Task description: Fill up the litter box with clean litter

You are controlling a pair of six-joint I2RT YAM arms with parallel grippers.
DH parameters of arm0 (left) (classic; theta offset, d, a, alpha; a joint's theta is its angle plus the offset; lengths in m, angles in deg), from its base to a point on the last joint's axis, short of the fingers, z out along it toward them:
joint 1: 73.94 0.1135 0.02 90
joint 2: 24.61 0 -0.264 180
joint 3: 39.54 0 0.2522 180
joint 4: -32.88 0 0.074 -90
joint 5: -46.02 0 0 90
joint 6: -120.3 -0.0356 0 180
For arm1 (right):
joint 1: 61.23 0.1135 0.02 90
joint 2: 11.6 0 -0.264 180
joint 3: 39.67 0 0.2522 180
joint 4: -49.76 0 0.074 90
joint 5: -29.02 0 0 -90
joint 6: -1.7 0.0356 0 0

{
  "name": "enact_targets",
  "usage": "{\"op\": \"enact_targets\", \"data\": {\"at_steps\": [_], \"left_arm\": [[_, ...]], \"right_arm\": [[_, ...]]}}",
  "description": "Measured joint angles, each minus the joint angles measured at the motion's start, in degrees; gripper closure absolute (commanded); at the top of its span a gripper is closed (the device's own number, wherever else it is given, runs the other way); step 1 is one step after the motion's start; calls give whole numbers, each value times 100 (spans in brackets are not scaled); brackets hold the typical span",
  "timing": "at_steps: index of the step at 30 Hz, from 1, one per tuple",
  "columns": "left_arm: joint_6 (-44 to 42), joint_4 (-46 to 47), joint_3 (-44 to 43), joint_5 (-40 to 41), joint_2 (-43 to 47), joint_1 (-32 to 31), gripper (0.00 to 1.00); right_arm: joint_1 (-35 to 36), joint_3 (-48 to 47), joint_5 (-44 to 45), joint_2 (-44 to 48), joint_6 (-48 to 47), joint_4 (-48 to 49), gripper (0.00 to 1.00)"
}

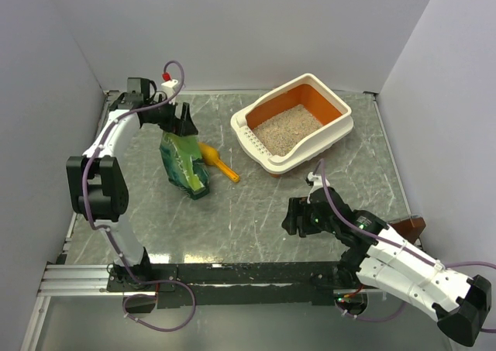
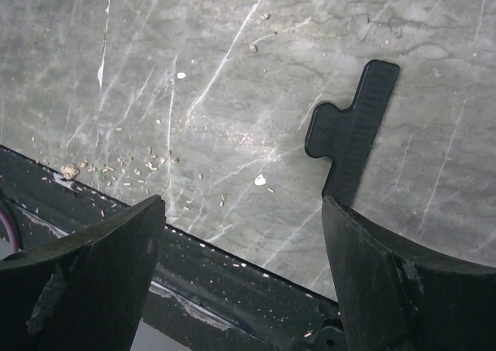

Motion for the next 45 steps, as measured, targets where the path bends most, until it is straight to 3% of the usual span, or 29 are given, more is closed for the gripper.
{"op": "enact_targets", "data": {"at_steps": [13, 23, 36, 45], "left_arm": [[4, -44, -166, 144, -264, 138, 1], [4, -675, -1373, 256, -739, 184, 1], [9, -1353, -1425, -114, -1512, 363, 8], [-13, -1386, -1373, -400, -1482, 367, 12]], "right_arm": [[52, 7, -7, 0, 0, 0, 11], [63, 9, -59, -2, -26, 46, 11], [94, 96, -389, -13, -153, 118, 10], [144, 107, -503, -48, -177, 160, 10]]}}
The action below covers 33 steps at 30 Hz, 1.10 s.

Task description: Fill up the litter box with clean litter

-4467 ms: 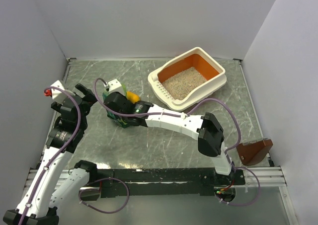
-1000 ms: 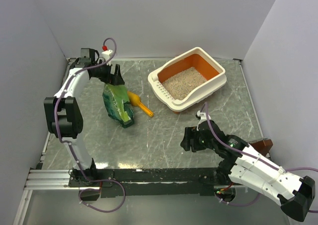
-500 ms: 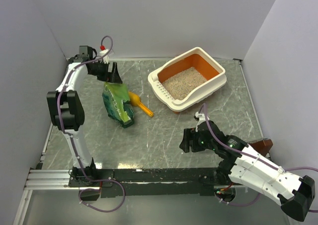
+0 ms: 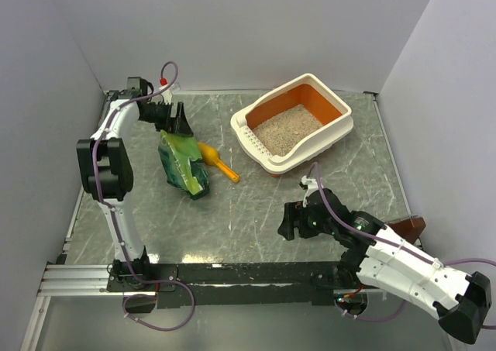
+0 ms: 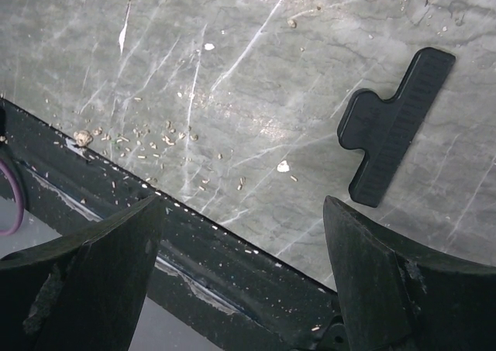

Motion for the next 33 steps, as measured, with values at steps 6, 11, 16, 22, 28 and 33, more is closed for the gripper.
{"op": "enact_targets", "data": {"at_steps": [6, 11, 16, 22, 28, 33], "left_arm": [[-2, 2, 92, -105, 223, 0, 13], [-2, -15, 170, -321, 560, -2, 16], [-22, -42, 326, -546, 767, -7, 18], [-114, -83, 516, -719, 767, 2, 45], [-203, -37, 603, -855, 765, 0, 99], [-258, 11, 627, -920, 765, 4, 99]], "right_arm": [[57, 61, -11, 4, 0, 7, 10], [111, 61, -4, 83, 2, 9, 10], [190, 61, 28, 155, 4, 7, 9], [350, 61, 122, 175, 31, 0, 9], [444, 61, 238, 177, 55, -17, 9], [485, 61, 328, 179, 76, -48, 8]]}}
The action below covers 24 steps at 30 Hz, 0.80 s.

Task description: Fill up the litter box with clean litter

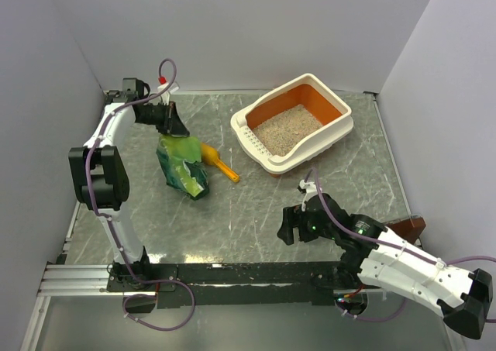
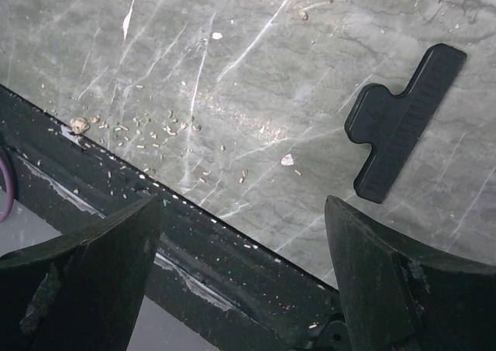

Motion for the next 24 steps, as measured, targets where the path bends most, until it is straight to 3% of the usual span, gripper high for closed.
{"op": "enact_targets", "data": {"at_steps": [11, 19, 24], "left_arm": [[326, 442, 184, -31, 516, -4, 99], [684, 785, 225, 7, 872, -122, 99], [1410, 1392, 717, 1115, 1222, -426, 92]], "right_arm": [[7, -426, 122, -380, -90, -2, 5], [-81, -2769, -11, -2465, -317, 841, 6], [-468, -3528, -695, -3639, -385, 1958, 5]]}}
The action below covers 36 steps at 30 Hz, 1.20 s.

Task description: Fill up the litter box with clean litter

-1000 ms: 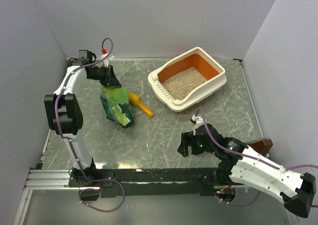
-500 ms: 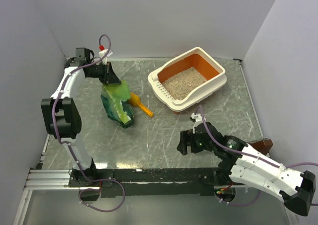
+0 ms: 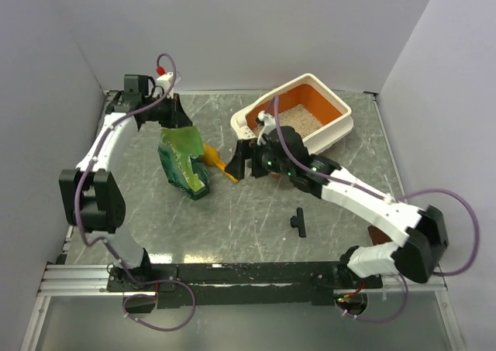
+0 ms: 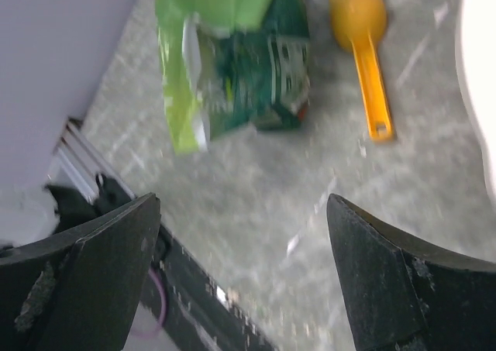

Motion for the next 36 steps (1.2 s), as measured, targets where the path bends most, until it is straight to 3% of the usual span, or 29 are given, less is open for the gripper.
{"op": "enact_targets", "data": {"at_steps": [1, 4, 6, 11, 20, 31, 34, 36], "left_arm": [[173, 125, 175, 356, 188, -107, 90], [603, 417, 575, 1338, 833, -369, 61], [955, 667, 876, 1989, 1377, -470, 28], [1790, 1469, 2079, 3250, 3058, -424, 4], [2608, 1635, 3495, 3799, 4450, -426, 1], [2625, 1714, 4094, 4041, 5337, -431, 1], [2627, 1738, 4253, 4046, 5427, -431, 1], [2625, 1735, 4301, 4044, 5431, -431, 1]], "right_arm": [[-114, -11, -170, -184, 13, 286, 5], [-326, -20, -549, -704, 59, 933, 5], [-433, -79, -745, -1069, 122, 1320, 5], [-581, -466, -1073, -1956, 304, 2011, 5], [-750, -1281, -1615, -3268, 584, 3056, 5], [-765, -2680, -1967, -4660, 1005, 3115, 6], [-761, -2800, -2092, -4911, 1117, 3180, 12], [-761, -2800, -2227, -5003, 1224, 3233, 23]]}}
